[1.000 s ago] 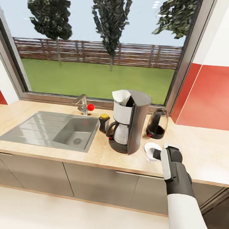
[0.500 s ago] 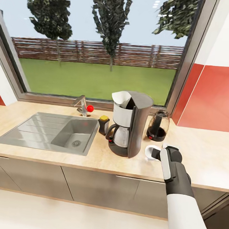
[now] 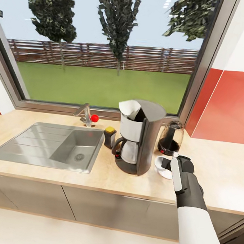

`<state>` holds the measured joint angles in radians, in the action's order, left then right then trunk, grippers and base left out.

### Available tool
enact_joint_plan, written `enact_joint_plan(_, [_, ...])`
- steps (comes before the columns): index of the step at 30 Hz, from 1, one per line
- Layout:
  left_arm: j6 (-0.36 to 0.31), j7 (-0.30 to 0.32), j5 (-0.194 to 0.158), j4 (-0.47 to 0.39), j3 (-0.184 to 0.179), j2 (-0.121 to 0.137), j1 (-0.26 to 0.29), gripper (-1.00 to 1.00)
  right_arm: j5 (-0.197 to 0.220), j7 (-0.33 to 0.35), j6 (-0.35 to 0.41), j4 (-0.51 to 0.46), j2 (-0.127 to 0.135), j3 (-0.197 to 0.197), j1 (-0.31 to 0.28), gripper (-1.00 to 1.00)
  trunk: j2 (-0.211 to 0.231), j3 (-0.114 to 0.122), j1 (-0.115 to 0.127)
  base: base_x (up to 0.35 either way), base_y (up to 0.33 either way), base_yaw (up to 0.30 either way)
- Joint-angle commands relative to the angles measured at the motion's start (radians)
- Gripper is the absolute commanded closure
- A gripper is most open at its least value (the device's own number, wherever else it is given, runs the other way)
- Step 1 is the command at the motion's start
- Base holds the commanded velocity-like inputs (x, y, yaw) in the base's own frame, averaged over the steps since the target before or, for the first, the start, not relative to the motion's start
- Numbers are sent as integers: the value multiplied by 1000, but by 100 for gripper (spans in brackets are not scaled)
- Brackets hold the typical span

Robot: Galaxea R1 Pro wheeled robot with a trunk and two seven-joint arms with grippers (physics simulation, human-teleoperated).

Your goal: Set up a coffee station on the kitchen countertop: keep the coffee maker on the countertop, move the bottle of coffee from the kitchen shelf to the counter next to the coffee maker, place a paper coffee filter on top of the coffee maker, put the saucer next to the coffee maker with the coffee cup on the saucer, and place the electric kettle next to the coffee maker.

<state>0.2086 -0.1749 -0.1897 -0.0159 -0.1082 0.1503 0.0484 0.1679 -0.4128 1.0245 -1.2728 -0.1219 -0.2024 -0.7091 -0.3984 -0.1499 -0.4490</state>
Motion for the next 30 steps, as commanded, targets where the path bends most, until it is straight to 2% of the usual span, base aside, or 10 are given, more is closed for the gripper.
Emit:
enact_joint_plan(1, [3,-2,-9,0,-9,0,1,-100,12,-8,2,-1,0,-2,-1,100,-2,-2,-1,324,0,0])
enact_joint_plan(8, [3,-2,-8,1,-9,0,1,-100,12,-8,2,1,1,-2,-1,100,-2,-2,-1,205,0,0])
enact_joint_plan(25, [5,-2,-5,-2,-12,-15,1,-100,8,-9,3,7,12,-3,-1,100,-2,-2,-1,9,0,0])
enact_joint_plan(30, [5,-2,-5,-2,-13,-15,1,-100,7,-10,3,7,31,-3,-1,100,-2,-2,-1,0,0,0])
